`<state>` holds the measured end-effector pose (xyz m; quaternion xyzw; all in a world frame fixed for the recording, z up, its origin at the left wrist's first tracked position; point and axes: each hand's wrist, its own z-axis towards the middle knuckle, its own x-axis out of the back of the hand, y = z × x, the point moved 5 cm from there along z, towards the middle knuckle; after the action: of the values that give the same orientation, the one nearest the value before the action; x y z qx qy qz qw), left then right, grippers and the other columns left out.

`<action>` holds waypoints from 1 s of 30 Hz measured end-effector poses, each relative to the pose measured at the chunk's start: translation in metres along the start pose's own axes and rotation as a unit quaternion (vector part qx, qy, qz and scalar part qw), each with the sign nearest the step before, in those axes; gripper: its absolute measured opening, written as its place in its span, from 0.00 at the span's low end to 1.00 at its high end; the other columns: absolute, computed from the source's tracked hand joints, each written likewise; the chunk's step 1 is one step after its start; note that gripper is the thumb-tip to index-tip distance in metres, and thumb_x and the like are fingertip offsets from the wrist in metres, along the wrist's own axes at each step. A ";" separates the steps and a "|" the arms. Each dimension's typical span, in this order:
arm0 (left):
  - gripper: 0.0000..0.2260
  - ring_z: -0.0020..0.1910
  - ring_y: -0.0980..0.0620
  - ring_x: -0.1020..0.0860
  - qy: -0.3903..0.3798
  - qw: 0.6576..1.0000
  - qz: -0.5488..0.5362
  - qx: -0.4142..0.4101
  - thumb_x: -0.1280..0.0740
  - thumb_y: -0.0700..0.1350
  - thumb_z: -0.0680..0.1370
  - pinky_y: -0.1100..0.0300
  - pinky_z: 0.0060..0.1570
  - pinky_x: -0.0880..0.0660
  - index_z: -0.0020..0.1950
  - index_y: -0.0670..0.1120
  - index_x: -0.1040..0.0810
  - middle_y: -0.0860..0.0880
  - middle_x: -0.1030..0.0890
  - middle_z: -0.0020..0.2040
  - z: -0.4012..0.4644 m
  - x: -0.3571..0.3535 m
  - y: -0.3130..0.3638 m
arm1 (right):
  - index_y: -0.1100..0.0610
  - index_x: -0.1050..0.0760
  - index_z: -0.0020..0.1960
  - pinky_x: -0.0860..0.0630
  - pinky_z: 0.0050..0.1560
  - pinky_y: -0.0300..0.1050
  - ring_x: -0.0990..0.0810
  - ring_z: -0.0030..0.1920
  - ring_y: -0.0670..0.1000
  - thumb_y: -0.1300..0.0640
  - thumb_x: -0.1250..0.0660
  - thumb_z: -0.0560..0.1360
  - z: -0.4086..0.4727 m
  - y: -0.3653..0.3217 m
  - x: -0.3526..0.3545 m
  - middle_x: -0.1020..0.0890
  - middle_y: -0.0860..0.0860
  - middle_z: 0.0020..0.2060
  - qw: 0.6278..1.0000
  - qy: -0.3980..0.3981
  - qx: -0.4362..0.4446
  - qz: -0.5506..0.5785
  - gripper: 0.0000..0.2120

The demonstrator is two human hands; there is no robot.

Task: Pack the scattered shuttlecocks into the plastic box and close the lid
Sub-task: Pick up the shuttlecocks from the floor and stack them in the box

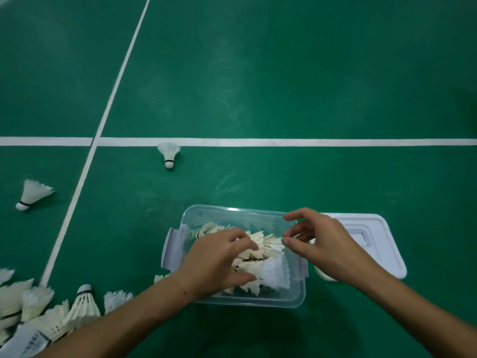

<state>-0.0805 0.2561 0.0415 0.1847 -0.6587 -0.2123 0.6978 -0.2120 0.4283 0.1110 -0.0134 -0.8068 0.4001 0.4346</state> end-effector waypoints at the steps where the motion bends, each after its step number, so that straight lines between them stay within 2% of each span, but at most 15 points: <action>1: 0.23 0.51 0.62 0.22 0.019 0.999 -0.038 0.025 0.26 0.66 0.72 0.59 0.47 0.20 0.64 0.61 0.22 0.63 0.21 0.59 -0.004 0.010 -0.005 | 0.48 0.23 0.63 0.19 0.47 0.37 0.15 0.44 0.40 0.52 0.24 0.77 0.004 -0.008 -0.001 0.13 0.43 0.45 1.000 -0.001 0.015 -0.002 0.17; 4: 0.23 0.52 0.60 0.19 0.108 0.976 -0.163 0.096 0.23 0.65 0.71 0.58 0.46 0.20 0.63 0.60 0.21 0.65 0.20 0.58 -0.018 0.047 -0.024 | 0.47 0.24 0.64 0.19 0.48 0.35 0.15 0.47 0.38 0.50 0.25 0.77 0.017 -0.041 -0.007 0.14 0.41 0.46 0.997 -0.014 0.070 -0.018 0.17; 6: 0.24 0.53 0.57 0.17 0.160 0.957 -0.204 0.128 0.21 0.62 0.71 0.57 0.45 0.19 0.63 0.58 0.20 0.63 0.18 0.58 -0.034 0.072 -0.041 | 0.46 0.25 0.65 0.17 0.50 0.40 0.16 0.49 0.38 0.49 0.25 0.77 0.029 -0.067 -0.016 0.14 0.40 0.48 0.994 -0.030 0.107 -0.020 0.18; 12: 0.26 0.52 0.56 0.17 0.251 0.924 -0.201 0.209 0.19 0.59 0.70 0.58 0.46 0.19 0.65 0.56 0.21 0.61 0.16 0.56 -0.115 0.131 -0.087 | 0.48 0.28 0.70 0.17 0.55 0.43 0.16 0.52 0.39 0.46 0.26 0.78 0.055 -0.155 -0.079 0.15 0.43 0.52 0.969 -0.100 0.221 -0.044 0.23; 18: 0.26 0.53 0.56 0.17 0.295 0.886 -0.187 0.304 0.20 0.58 0.69 0.51 0.49 0.18 0.65 0.59 0.22 0.61 0.16 0.56 -0.218 0.157 -0.131 | 0.49 0.31 0.71 0.17 0.55 0.50 0.15 0.51 0.44 0.46 0.24 0.77 0.062 -0.226 -0.184 0.15 0.45 0.52 0.935 -0.164 0.306 -0.064 0.27; 21: 0.27 0.54 0.57 0.18 0.299 0.871 -0.177 0.346 0.19 0.57 0.70 0.51 0.50 0.18 0.66 0.59 0.22 0.60 0.16 0.57 -0.261 0.158 -0.153 | 0.48 0.32 0.72 0.17 0.56 0.51 0.16 0.52 0.45 0.45 0.25 0.77 0.058 -0.243 -0.237 0.16 0.45 0.54 0.922 -0.195 0.325 -0.078 0.27; 24: 0.27 0.54 0.57 0.19 0.277 0.871 -0.161 0.372 0.19 0.58 0.70 0.52 0.50 0.18 0.67 0.60 0.23 0.61 0.17 0.58 -0.296 0.146 -0.170 | 0.48 0.33 0.72 0.19 0.58 0.52 0.17 0.53 0.47 0.45 0.26 0.78 0.054 -0.243 -0.284 0.16 0.47 0.57 0.913 -0.229 0.320 -0.107 0.27; 27: 0.30 0.57 0.60 0.21 0.198 0.892 -0.121 0.388 0.21 0.65 0.69 0.53 0.53 0.19 0.69 0.62 0.24 0.64 0.19 0.59 -0.318 0.124 -0.181 | 0.49 0.33 0.73 0.19 0.59 0.51 0.18 0.55 0.48 0.44 0.27 0.78 0.049 -0.230 -0.320 0.17 0.48 0.60 0.905 -0.261 0.303 -0.148 0.27; 30: 0.35 0.65 0.65 0.27 0.096 0.925 -0.022 0.368 0.25 0.71 0.69 0.54 0.64 0.24 0.73 0.62 0.28 0.64 0.24 0.67 -0.322 0.102 -0.179 | 0.49 0.34 0.74 0.20 0.60 0.52 0.19 0.60 0.50 0.45 0.27 0.78 0.041 -0.214 -0.345 0.19 0.48 0.64 0.890 -0.281 0.293 -0.208 0.29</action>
<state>0.2355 0.0430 0.0108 0.4621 -0.6161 0.0484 0.6360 0.0433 0.1301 0.0010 0.3954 -0.7256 0.5060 0.2472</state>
